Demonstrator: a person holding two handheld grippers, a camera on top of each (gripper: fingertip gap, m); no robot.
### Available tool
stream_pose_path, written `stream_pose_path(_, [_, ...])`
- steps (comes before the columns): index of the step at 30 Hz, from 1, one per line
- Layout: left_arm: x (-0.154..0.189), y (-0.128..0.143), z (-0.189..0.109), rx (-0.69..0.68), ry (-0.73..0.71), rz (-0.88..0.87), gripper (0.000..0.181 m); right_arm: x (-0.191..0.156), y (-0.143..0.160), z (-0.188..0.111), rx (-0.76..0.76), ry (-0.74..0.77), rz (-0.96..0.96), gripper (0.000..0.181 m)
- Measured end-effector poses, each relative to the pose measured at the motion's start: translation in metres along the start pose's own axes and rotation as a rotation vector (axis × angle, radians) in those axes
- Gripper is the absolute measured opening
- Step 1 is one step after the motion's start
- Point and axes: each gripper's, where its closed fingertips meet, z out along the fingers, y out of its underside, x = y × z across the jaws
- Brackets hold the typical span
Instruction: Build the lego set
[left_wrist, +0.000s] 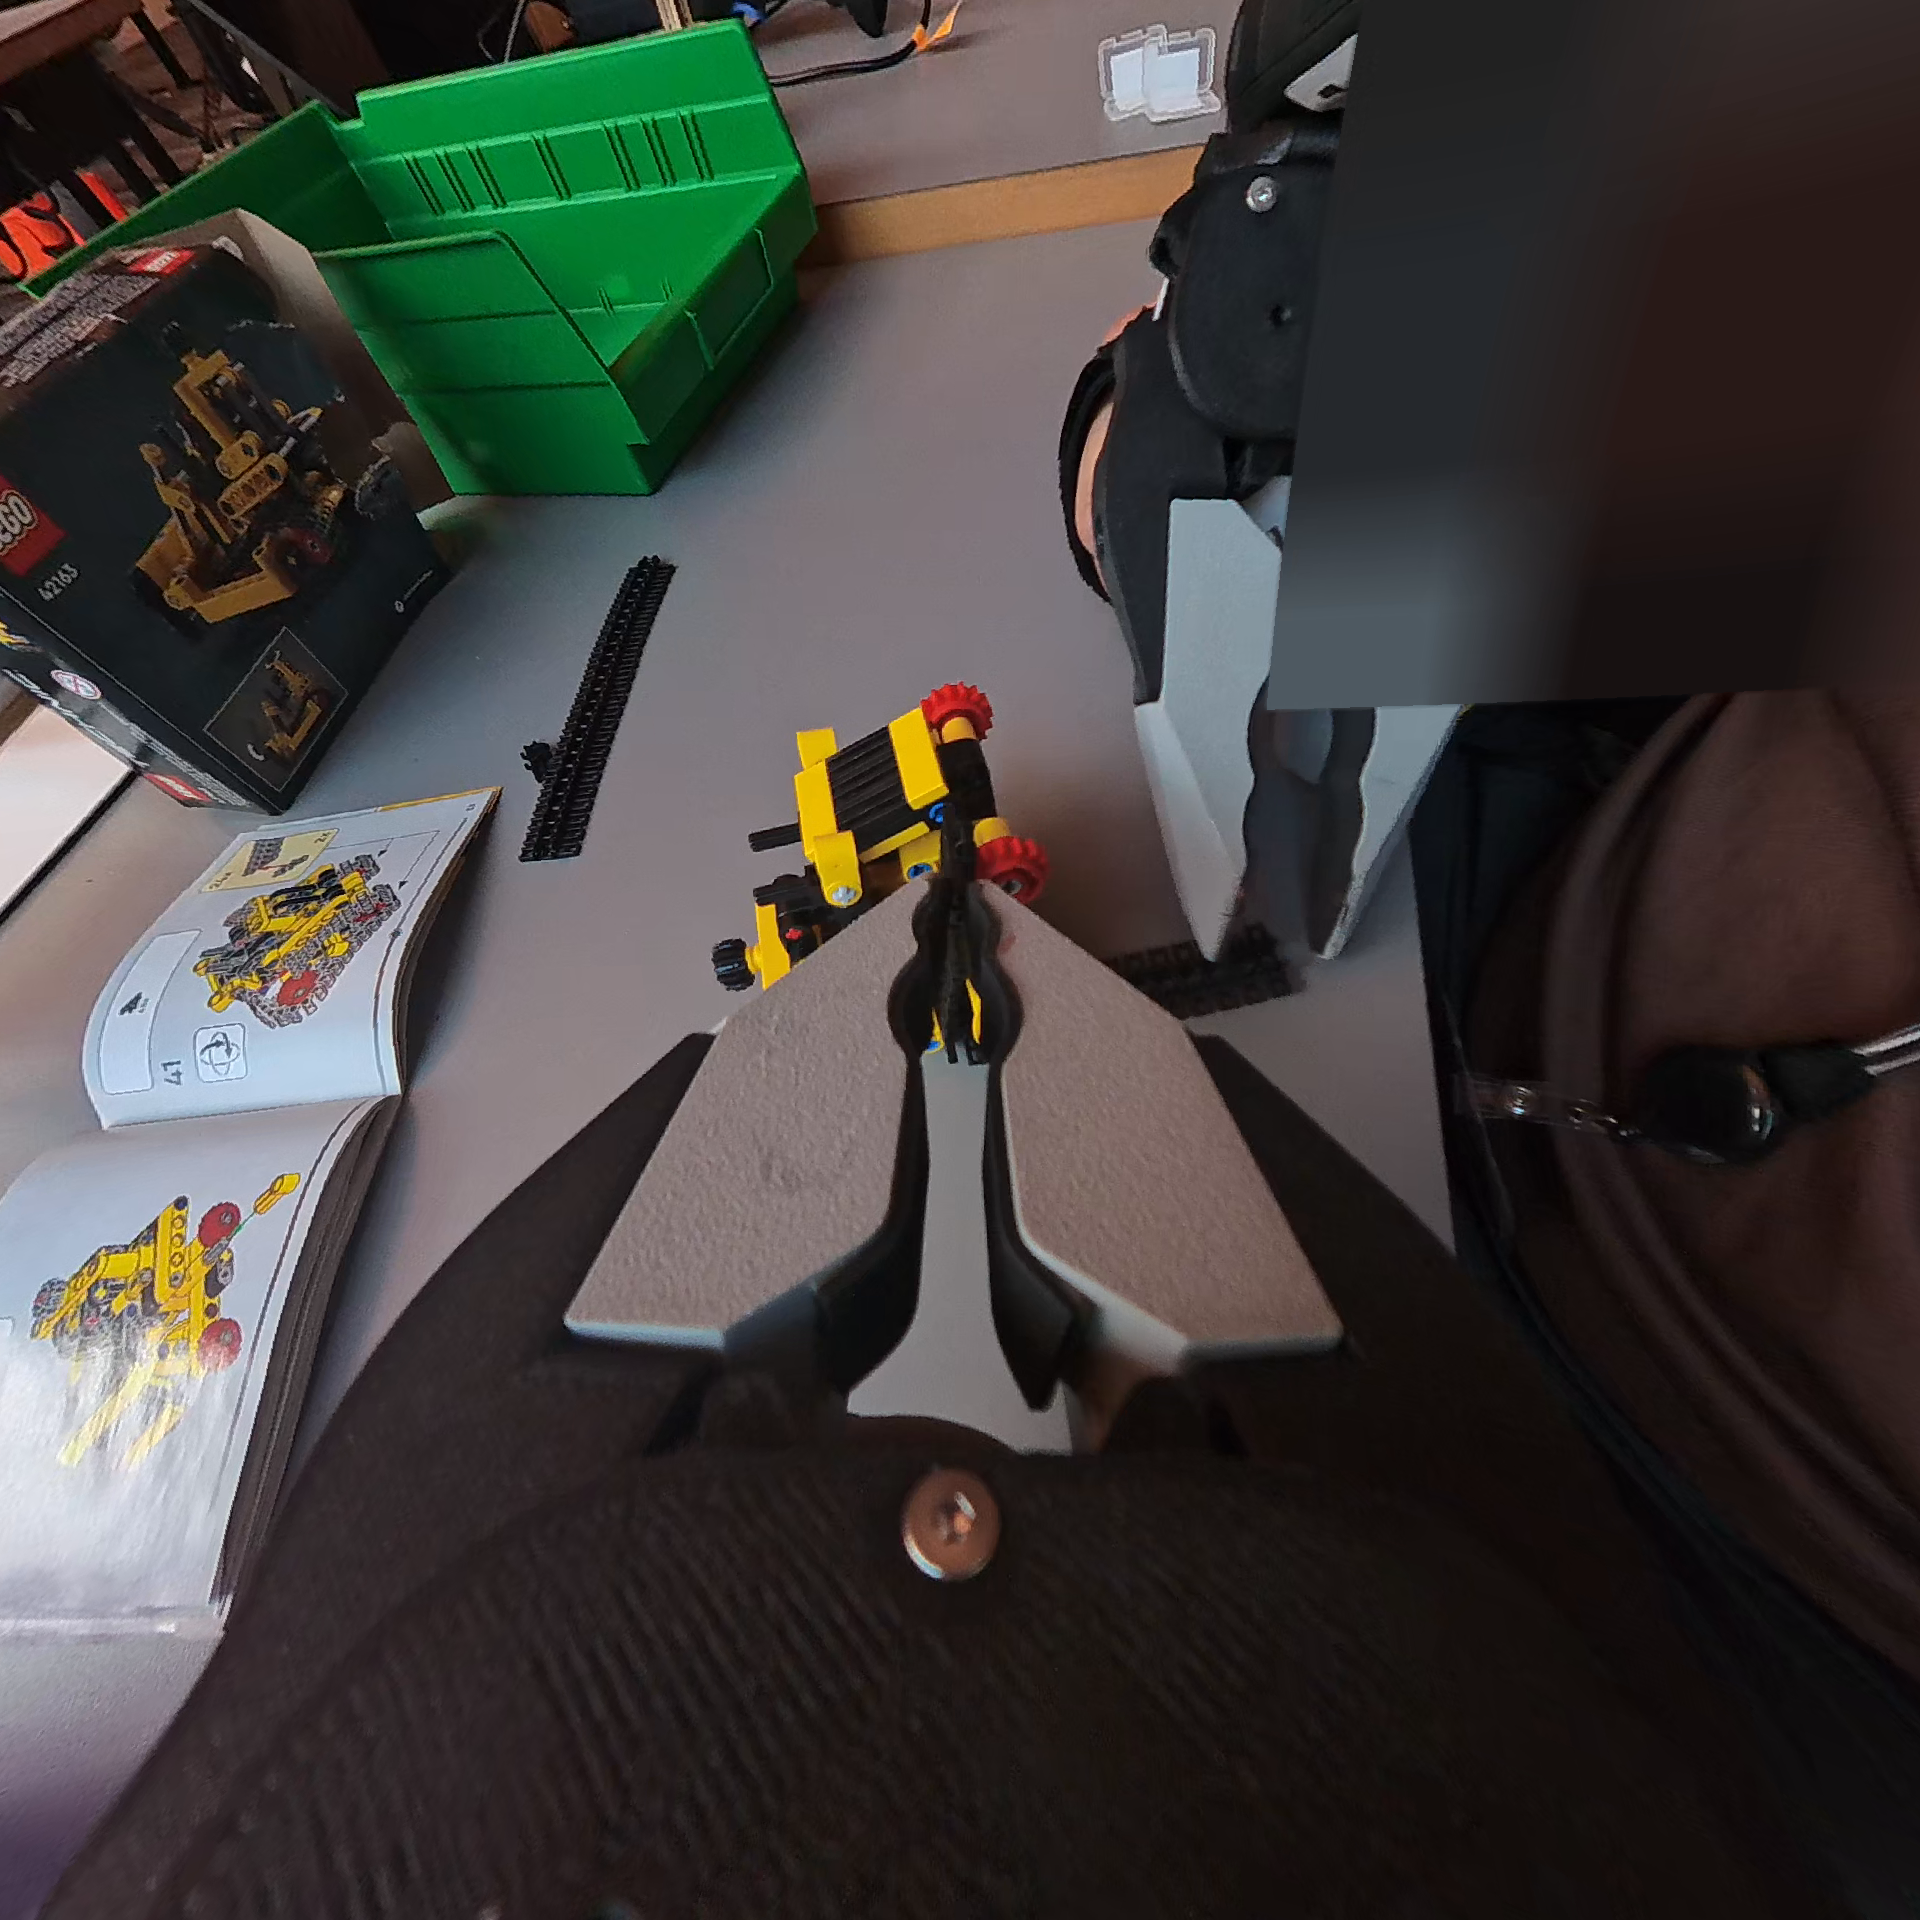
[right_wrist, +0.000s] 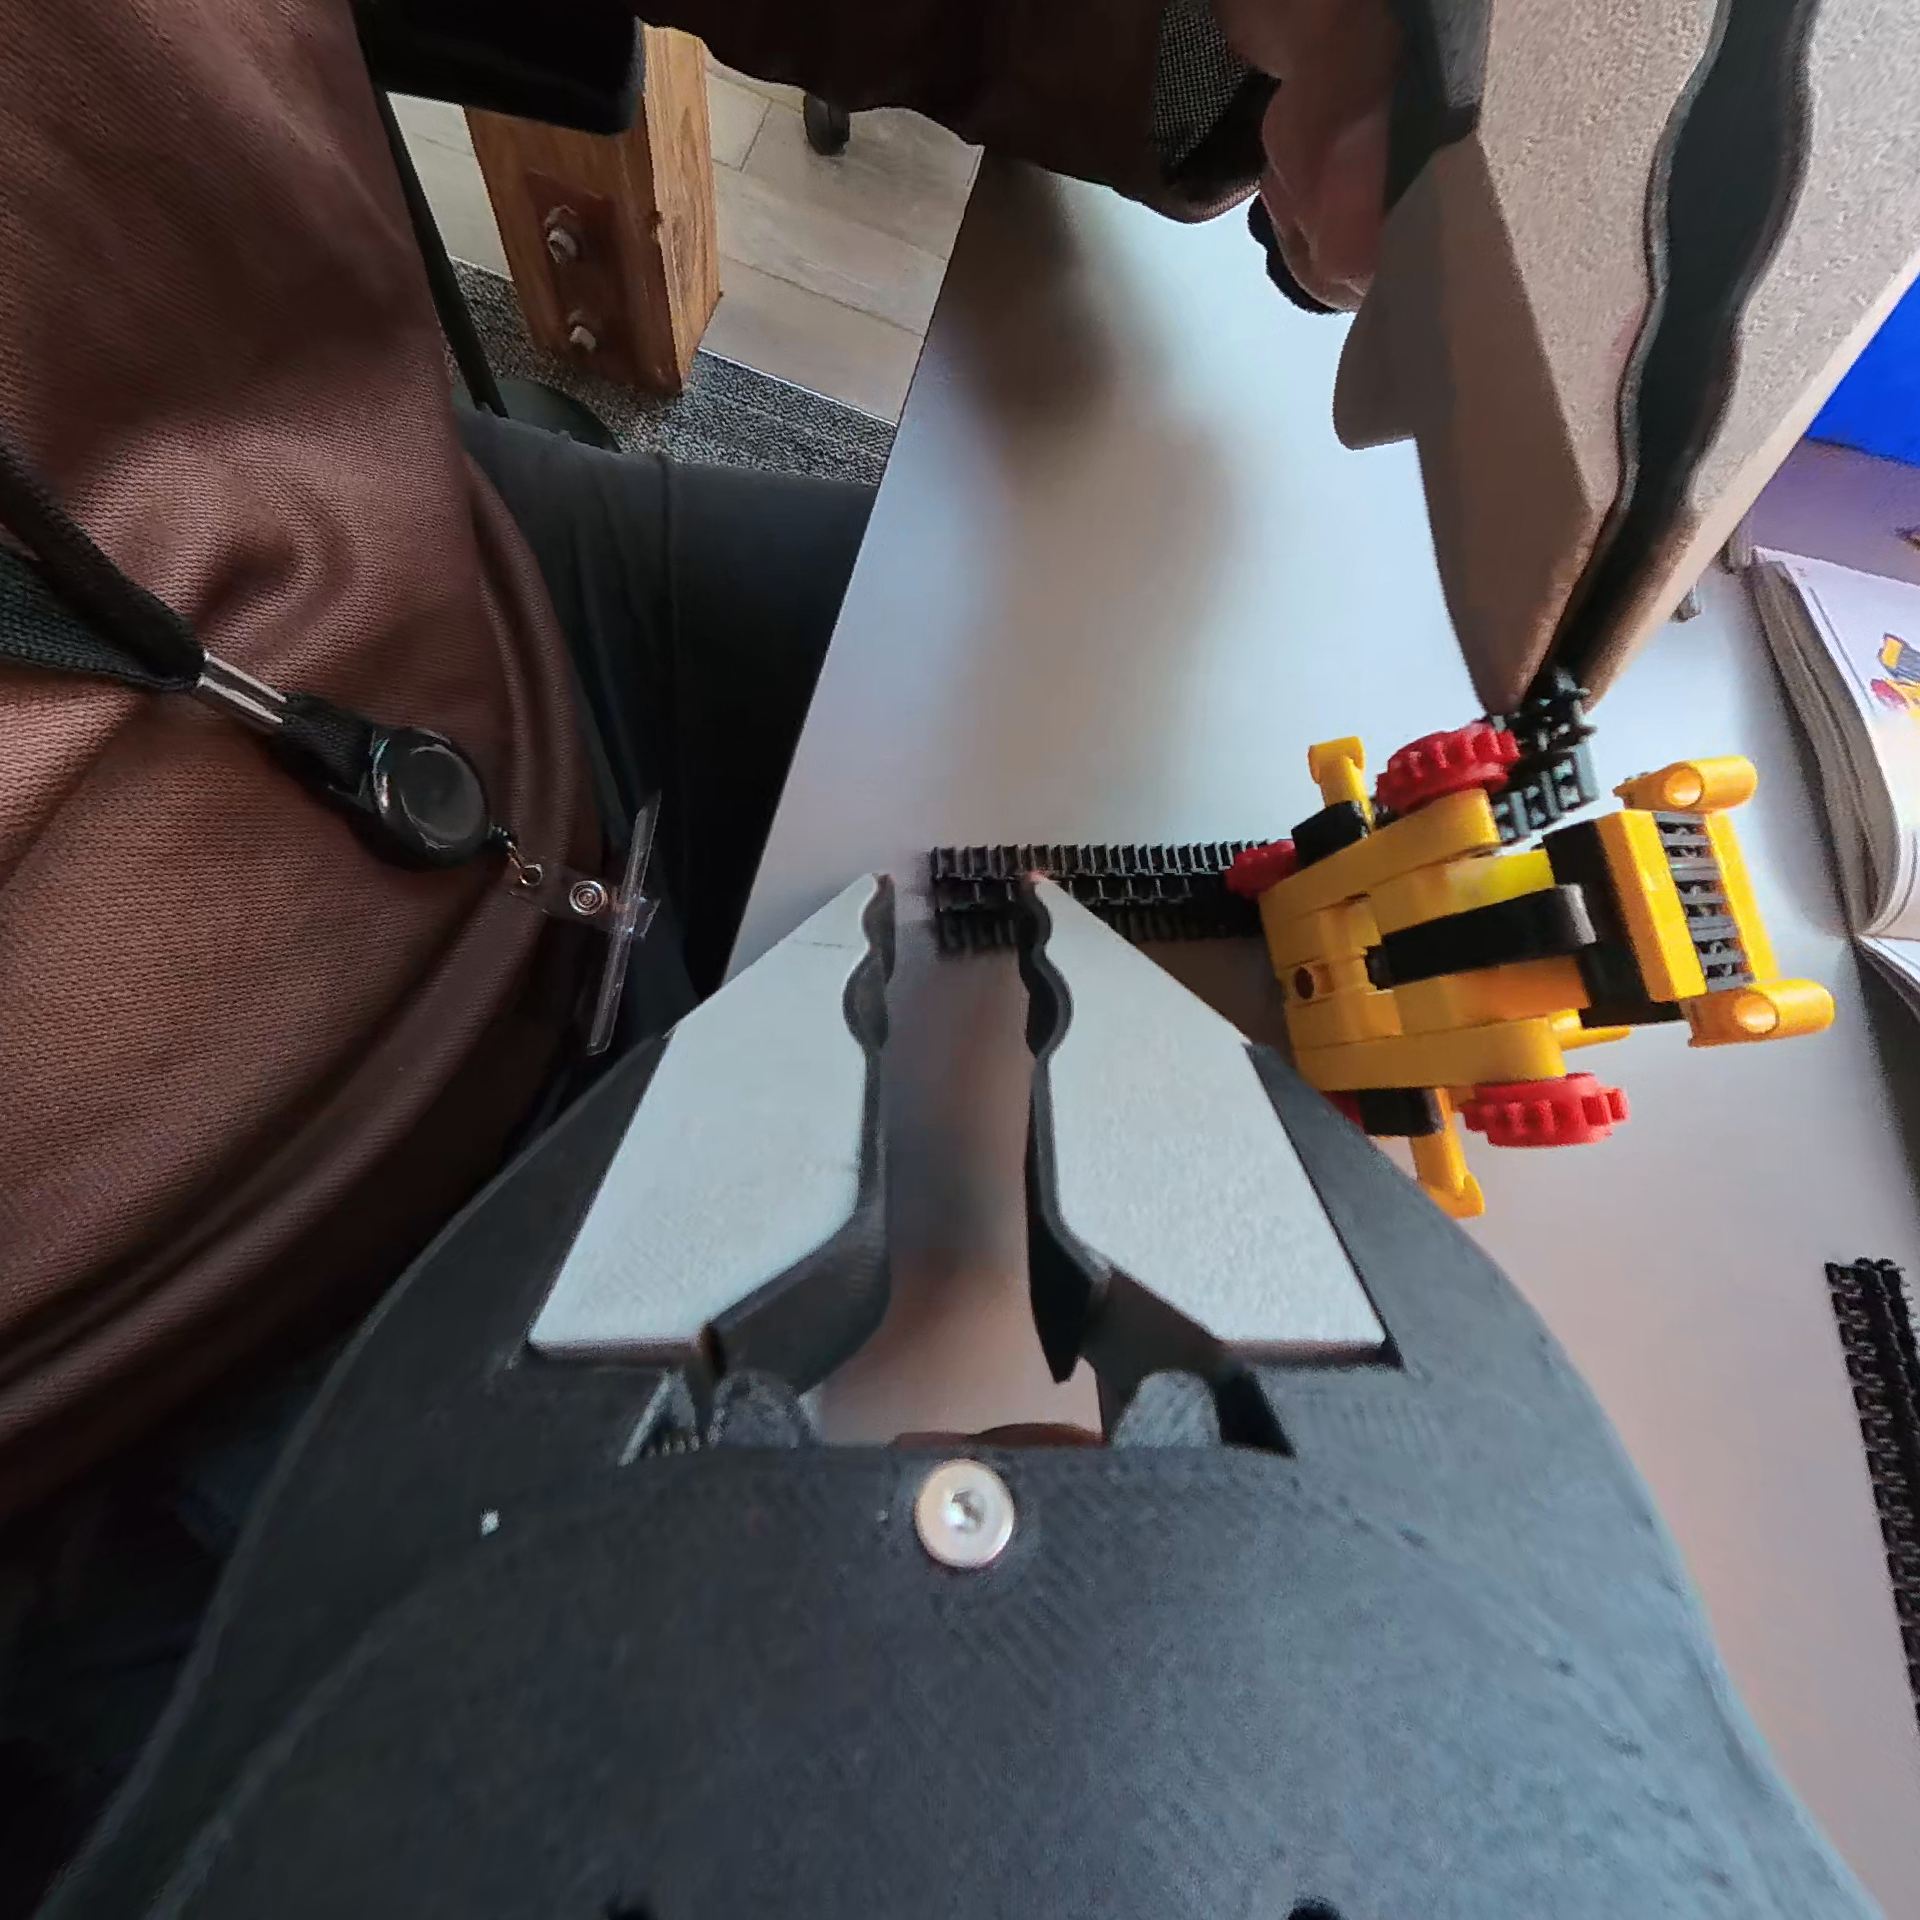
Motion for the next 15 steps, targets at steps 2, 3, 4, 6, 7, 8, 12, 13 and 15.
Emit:
stream_pose_path(2, [0.0005, -0.0009, -0.0001, 0.002, 0.0, 0.003, 0.0, -0.0002, 0.0006, 0.0004, -0.004, -0.003, 0.001, 0.021])
stream_pose_path(3, [0.0009, -0.0014, -0.0001, 0.002, 0.0, 0.005, 0.0, -0.0001, 0.0007, 0.0004, -0.004, -0.005, 0.003, 0.022])
stream_pose_path(4, [0.0013, -0.0018, 0.0, 0.002, 0.0, 0.008, 0.0, -0.0004, 0.0004, 0.0004, -0.002, -0.006, 0.003, 0.024])
stream_pose_path(6, [0.0019, -0.0023, 0.0, 0.003, -0.001, 0.01, 0.0, -0.0007, 0.0005, 0.0002, -0.003, 0.001, -0.001, 0.024])
stream_pose_path(7, [0.002, -0.0024, -0.0001, 0.002, -0.003, 0.011, 0.0, -0.0014, 0.0005, 0.0002, -0.004, 0.004, -0.003, 0.022])
stream_pose_path(8, [0.0019, -0.0024, -0.0002, 0.0, -0.008, 0.014, 0.0, -0.0023, 0.0005, 0.0, -0.006, 0.006, -0.004, 0.021])
stream_pose_path(12, [0.0028, -0.0027, 0.0, -0.012, -0.028, 0.038, 0.0, -0.0018, 0.0011, 0.0001, -0.009, 0.034, -0.005, 0.017])
stream_pose_path(13, [0.0035, -0.003, 0.0005, -0.016, -0.031, 0.043, 0.0, -0.0008, 0.0013, 0.0003, -0.01, 0.045, -0.01, 0.015])
stream_pose_path(15, [0.0049, -0.0036, 0.0014, -0.025, -0.037, 0.052, 0.0, 0.0004, 0.0014, 0.0007, -0.012, 0.06, -0.023, 0.013])
